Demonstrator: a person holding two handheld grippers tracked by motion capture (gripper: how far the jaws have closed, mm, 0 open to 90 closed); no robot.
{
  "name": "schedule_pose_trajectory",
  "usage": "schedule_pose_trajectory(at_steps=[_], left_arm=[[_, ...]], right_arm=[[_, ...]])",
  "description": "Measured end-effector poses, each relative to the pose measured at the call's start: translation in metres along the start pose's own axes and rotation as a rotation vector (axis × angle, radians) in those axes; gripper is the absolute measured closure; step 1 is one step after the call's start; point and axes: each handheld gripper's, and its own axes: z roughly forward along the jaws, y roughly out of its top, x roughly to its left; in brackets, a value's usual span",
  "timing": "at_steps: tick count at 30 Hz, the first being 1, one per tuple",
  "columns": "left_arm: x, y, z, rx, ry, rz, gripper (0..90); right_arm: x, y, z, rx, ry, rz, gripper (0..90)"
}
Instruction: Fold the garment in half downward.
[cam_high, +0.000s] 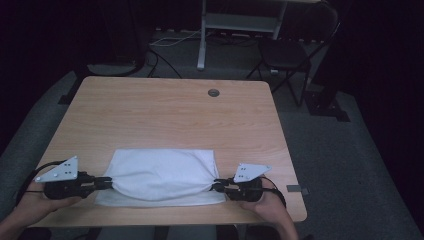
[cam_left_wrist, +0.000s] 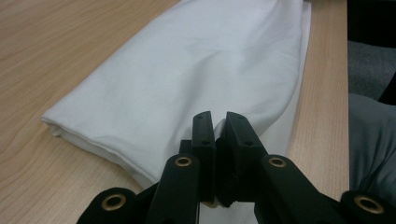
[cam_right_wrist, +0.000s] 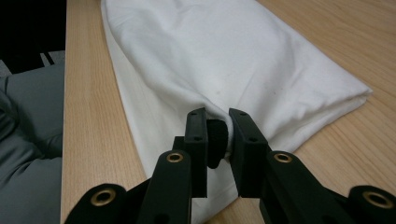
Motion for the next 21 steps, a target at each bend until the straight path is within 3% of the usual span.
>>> schedule_pose_trajectory(at_steps=[21], left_arm=[[-0.0041, 0.0037, -0.0017, -0.002, -0.023, 0.018, 82.5]], right_arm=[[0.0026, 0.0016, -0.0089, -0.011, -0.011, -0.013, 78.5]])
